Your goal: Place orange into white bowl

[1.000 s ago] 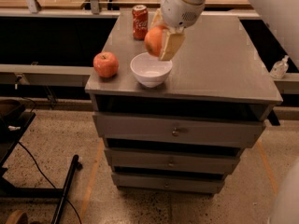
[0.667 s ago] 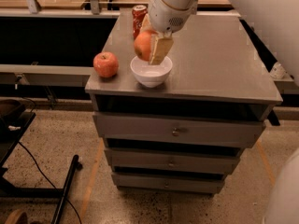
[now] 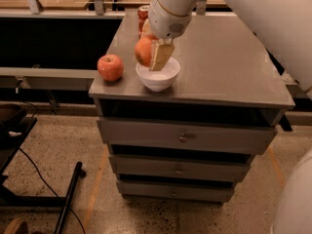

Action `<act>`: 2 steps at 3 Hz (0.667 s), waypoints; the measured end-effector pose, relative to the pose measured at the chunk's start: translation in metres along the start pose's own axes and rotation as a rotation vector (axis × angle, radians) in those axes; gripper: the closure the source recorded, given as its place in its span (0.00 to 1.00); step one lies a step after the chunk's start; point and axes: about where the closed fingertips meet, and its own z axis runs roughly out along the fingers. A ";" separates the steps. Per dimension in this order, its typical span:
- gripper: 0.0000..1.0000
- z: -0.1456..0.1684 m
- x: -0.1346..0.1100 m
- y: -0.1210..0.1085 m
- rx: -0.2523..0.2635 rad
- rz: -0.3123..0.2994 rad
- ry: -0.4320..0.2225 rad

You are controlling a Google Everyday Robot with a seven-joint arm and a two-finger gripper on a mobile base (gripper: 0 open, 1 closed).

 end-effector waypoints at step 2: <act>0.00 0.003 -0.001 0.000 -0.001 -0.002 -0.001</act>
Offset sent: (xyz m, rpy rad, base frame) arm 0.0003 0.0010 -0.0010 0.0002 0.0004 0.0011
